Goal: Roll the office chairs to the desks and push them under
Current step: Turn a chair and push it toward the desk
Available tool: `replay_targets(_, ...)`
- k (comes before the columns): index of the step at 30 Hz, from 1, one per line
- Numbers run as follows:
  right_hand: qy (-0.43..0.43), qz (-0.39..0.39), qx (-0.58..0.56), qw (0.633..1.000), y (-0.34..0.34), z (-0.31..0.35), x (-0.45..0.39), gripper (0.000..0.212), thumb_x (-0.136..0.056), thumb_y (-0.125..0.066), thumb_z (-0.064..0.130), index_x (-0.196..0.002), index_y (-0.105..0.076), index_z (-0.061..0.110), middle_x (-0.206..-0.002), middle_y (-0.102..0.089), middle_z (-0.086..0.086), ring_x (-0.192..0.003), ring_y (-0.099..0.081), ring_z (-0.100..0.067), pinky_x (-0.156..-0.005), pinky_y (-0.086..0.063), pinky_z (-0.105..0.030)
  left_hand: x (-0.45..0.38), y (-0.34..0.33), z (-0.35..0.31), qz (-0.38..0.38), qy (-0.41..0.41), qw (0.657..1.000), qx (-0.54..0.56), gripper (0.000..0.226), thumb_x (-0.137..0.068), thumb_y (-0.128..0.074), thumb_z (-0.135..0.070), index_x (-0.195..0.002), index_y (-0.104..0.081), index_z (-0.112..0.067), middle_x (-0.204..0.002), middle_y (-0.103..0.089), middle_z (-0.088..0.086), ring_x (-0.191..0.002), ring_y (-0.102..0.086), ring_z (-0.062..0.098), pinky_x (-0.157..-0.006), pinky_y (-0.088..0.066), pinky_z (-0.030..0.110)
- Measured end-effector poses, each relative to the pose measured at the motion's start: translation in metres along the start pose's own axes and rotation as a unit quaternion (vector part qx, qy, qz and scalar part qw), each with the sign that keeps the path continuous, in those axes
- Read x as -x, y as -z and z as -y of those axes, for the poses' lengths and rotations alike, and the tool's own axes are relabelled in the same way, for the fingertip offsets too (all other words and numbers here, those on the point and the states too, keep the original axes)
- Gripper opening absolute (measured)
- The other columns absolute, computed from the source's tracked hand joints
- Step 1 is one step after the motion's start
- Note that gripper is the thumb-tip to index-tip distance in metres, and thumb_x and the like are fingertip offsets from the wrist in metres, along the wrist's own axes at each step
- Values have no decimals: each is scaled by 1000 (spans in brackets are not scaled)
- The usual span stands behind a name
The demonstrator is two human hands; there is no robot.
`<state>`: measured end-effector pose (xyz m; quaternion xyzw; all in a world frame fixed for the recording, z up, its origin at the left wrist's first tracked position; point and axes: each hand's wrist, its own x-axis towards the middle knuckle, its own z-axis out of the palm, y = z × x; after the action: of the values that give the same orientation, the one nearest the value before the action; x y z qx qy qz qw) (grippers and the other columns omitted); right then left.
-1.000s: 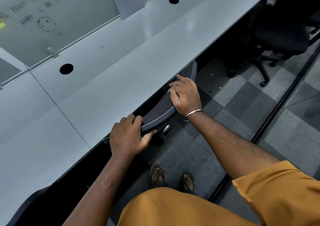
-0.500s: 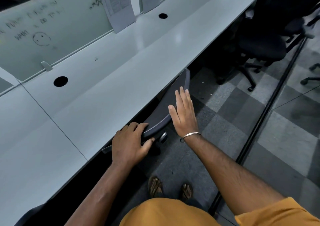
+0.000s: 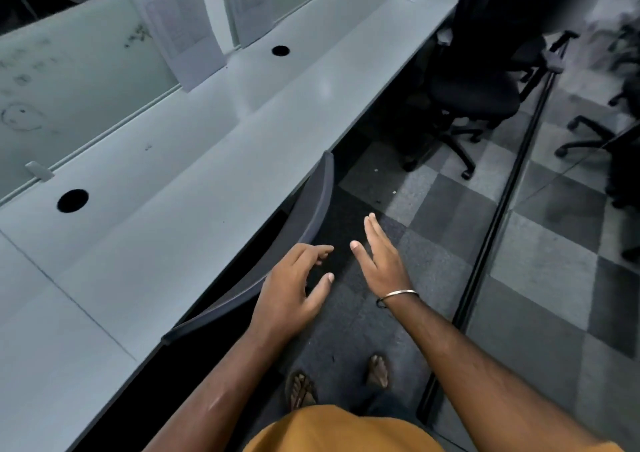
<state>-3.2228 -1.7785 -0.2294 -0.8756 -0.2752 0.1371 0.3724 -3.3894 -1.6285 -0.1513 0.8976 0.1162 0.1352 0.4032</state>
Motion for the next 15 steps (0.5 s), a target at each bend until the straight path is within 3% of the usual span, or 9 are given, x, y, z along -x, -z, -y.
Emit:
replay_targets(5,-87,28,6,996,45,-58,-2,68,-106,-55,38,-162,-28,10,-171,-20,-4,-157,-18,-11,-121,-9,-18,-29,-33,-6,92,6,995,-26,48,-96,-65,-38,-142,-56,-28,-139,-57,-16,-124,-55,-1,-98,-48,26)
replay_targets(8,-121,37,22,992,77,-99,-7,68,-106,-55,39,-161,-30,8,-170,-24,-6,-157,-21,-14,-122,-11,-20,-56,-64,-11,137,12,990,-44,55,-96,-63,-46,-147,-51,-28,-144,-53,-13,-130,-52,2,-105,-47,29)
replay_targets(15,-177,101,34,979,154,-191,-29,66,-106,-52,45,-159,-37,8,-166,-34,-10,-154,-30,-21,-122,-19,-29,-122,-145,-45,192,50,978,-59,61,-97,-69,-42,-151,-48,-25,-148,-51,-8,-134,-49,5,-110,-43,31)
